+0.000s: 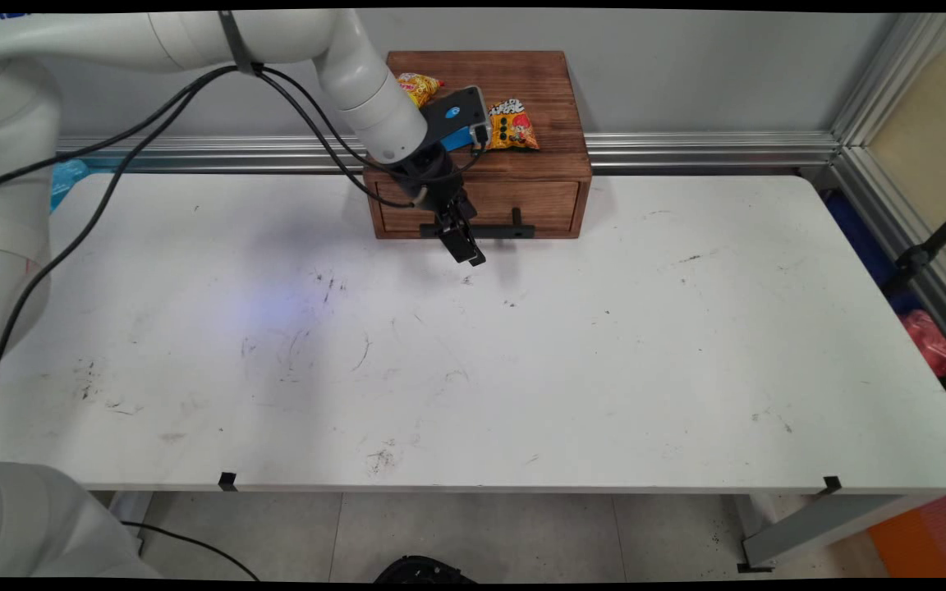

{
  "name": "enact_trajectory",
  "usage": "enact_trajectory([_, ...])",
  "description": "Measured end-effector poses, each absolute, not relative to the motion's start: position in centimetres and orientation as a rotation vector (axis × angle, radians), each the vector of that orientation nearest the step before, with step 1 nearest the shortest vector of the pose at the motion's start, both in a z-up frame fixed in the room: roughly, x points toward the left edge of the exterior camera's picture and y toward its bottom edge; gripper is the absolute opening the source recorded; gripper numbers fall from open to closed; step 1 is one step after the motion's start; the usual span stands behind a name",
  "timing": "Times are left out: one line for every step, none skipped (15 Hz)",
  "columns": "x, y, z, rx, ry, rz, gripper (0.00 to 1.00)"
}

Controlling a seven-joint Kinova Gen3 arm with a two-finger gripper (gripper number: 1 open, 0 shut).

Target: Open the drawer

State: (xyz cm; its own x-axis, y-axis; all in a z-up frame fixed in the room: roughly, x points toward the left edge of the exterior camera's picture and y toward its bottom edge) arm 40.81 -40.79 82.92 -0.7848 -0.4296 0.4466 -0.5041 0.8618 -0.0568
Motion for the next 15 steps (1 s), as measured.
enact_trajectory([40.8, -41.0, 82.9, 0.693, -2.609, 0.243, 1.0])
enact_trajectory([40.8, -41.2, 82.8, 0.698, -2.608, 0.245, 1.0])
enact_trajectory([40.8, -41.4, 82.8, 0.703, -2.607, 0.246, 1.0])
enact_trajectory([40.8, -41.6, 82.8, 0.708, -2.605, 0.246, 1.0])
enact_trajectory([40.8, -41.6, 82.7, 0.711, -2.605, 0.245, 1.0])
enact_trajectory([40.8, -41.7, 82.7, 0.716, -2.604, 0.243, 1.0])
enact_trajectory([40.8, -41.7, 82.6, 0.72, -2.604, 0.239, 1.0])
enact_trajectory([40.8, -41.6, 82.4, 0.725, -2.604, 0.234, 1.0])
enact_trajectory([40.9, -41.6, 82.3, 0.728, -2.606, 0.23, 1.0])
enact_trajectory([41.0, -41.4, 82.1, 0.73, -2.609, 0.226, 1.0])
enact_trajectory([41.1, -41.2, 82.0, 0.73, -2.613, 0.222, 1.0])
enact_trajectory([41.3, -41.0, 81.8, 0.728, -2.617, 0.219, 1.0])
enact_trajectory([41.4, -40.8, 81.6, 0.722, -2.623, 0.217, 1.0])
enact_trajectory([41.5, -40.7, 81.5, 0.717, -2.626, 0.217, 1.0])
enact_trajectory([41.7, -40.5, 81.4, 0.71, -2.632, 0.216, 1.0])
